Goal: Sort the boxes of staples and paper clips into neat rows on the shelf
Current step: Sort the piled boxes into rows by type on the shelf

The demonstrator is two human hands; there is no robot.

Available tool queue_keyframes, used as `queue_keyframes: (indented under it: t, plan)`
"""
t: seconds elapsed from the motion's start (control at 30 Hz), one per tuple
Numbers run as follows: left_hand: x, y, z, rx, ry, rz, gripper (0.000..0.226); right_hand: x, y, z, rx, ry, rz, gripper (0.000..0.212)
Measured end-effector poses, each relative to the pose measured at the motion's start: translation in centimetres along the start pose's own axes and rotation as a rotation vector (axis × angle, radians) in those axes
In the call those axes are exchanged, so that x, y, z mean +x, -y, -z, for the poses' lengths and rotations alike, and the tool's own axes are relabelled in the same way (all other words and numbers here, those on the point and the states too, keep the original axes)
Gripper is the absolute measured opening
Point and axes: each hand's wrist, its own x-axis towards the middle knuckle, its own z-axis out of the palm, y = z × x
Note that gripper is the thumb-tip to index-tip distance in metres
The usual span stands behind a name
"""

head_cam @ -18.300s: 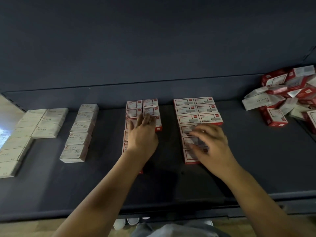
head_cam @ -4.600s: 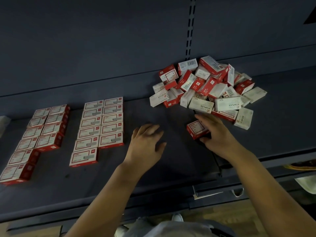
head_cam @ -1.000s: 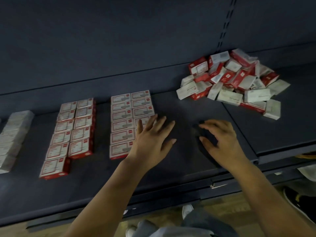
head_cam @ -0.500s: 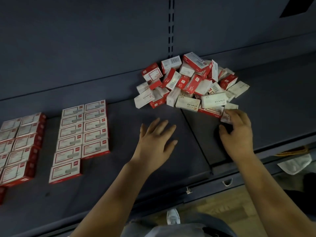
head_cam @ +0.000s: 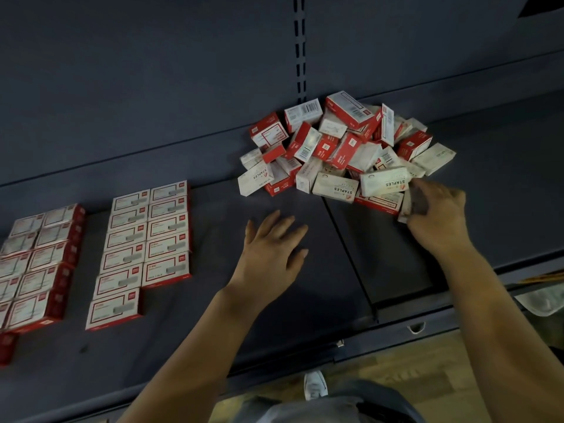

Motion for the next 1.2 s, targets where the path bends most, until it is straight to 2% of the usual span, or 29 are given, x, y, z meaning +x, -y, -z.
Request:
queue_keyframes:
  t: [0.3, 0.6, 0.7, 0.93, 1.2]
  plan:
    - [0.3, -1.5, -0.9, -0.054, 0.001, -0.010, 0.038, -2.3, 0.5, 1.7, -0.048, 0.116, 0.006, 0.061]
    - [0.5, -2.7, -1.5, -0.090, 0.033, -0.033, 0.037, -4.7, -0.4, 1.4, 0.002, 0.045, -0.023, 0.052]
    - [0.5, -2.7, -1.4, -0.067, 0.002, -0.041, 0.038, -5.1, -0.1, 1.0, 0.037, 0.031, 0.011, 0.044]
    - [0.2, -2.4, -0.7, -0.099, -0.028, -0.021, 0.040, -4.9, 1.0, 1.4, 0.063, 0.121, 0.074, 0.029]
    - [-1.5, -1.0, 0.1, -0.191, -0.055, 0.063, 0.046, -5.8, 3.9, 0.0, 0.161, 0.049, 0.286, 0.040]
